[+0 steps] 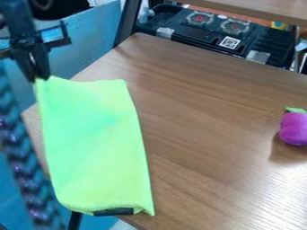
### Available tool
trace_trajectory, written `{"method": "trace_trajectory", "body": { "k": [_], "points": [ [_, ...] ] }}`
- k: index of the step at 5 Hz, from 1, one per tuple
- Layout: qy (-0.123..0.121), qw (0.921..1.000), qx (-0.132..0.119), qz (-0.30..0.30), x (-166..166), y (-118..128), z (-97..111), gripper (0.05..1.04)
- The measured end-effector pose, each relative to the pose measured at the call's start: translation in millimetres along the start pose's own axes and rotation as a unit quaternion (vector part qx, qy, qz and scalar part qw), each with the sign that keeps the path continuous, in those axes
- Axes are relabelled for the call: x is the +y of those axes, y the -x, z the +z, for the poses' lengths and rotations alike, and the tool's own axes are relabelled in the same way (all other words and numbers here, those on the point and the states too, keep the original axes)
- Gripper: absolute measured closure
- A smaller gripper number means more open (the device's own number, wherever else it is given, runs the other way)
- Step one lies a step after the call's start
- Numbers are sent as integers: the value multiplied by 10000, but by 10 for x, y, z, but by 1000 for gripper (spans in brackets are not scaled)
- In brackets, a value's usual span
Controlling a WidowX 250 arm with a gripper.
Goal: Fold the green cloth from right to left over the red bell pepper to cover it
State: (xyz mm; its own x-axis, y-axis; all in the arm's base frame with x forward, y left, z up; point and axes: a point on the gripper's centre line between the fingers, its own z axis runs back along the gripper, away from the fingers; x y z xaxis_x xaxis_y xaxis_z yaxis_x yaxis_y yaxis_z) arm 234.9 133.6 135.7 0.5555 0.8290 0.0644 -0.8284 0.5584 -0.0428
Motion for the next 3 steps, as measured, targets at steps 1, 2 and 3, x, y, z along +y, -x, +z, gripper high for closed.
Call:
{"method": "trace_trajectory", "body": {
  "k": [1,2,3],
  "points": [
    [-21,10000,-53,6,3,-15,0,550],
    [131,9998,-30,-146,-87,-28,25,261],
    [345,9971,123,-660,-324,-103,32,82]
  ]
}}
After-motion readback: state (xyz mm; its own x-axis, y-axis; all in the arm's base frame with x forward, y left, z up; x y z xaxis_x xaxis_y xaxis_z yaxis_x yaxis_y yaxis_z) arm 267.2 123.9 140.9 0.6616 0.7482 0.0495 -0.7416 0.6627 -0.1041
